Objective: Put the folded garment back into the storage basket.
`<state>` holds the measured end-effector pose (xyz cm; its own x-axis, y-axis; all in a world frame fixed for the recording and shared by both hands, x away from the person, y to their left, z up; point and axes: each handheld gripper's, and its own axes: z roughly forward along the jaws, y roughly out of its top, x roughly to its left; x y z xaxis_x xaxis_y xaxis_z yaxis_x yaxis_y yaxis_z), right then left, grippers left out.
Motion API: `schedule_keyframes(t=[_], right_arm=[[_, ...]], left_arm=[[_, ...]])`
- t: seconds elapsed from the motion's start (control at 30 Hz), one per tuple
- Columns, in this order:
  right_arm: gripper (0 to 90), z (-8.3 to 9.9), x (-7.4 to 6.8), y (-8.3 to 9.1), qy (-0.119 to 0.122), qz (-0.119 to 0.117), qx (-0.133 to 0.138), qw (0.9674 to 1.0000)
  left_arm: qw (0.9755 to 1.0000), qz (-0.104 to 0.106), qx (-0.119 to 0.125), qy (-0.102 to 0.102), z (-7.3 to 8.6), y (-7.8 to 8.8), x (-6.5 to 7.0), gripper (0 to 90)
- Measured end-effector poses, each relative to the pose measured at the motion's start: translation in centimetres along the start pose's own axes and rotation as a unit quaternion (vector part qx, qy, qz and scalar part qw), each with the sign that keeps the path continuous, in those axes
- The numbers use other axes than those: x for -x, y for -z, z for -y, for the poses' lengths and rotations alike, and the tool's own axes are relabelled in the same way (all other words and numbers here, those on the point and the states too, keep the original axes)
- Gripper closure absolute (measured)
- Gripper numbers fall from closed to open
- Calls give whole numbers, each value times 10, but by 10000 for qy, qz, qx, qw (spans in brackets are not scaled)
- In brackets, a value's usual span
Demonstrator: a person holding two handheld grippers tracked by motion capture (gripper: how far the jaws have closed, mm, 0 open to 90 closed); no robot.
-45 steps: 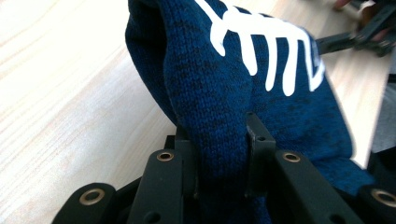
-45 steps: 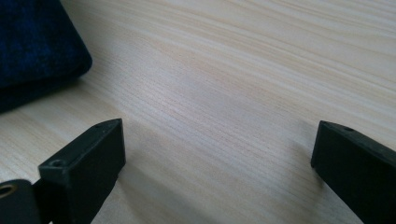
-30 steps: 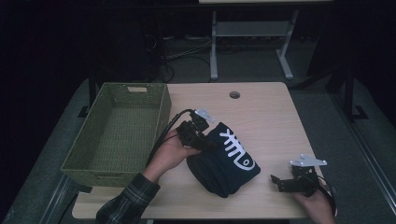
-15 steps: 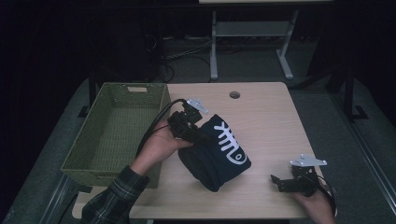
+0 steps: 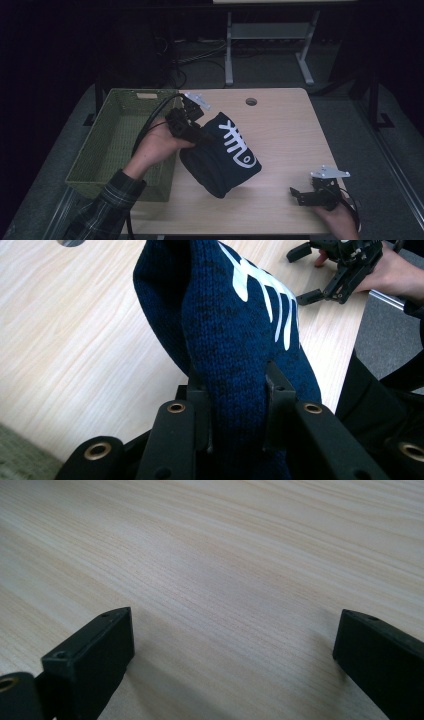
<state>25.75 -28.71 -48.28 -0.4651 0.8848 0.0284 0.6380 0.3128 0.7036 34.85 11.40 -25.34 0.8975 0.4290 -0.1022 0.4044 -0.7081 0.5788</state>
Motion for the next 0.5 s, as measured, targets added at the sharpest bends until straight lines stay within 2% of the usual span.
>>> schedule_keyframes(t=[0.23,0.3,0.33,0.5], right_arm=[[27,0,0,0,-1,0,2,10000],[27,0,0,0,-1,1,2,10000],[27,0,0,0,-2,1,1,10000],[27,0,0,0,-14,-1,4,10000]], left_arm=[[9999,-144,-22,-11,-1,19,-3,720],[9998,-176,13,19,0,25,-5,720],[9997,-230,25,60,2,35,-8,720],[9994,-311,60,149,5,48,-13,720]])
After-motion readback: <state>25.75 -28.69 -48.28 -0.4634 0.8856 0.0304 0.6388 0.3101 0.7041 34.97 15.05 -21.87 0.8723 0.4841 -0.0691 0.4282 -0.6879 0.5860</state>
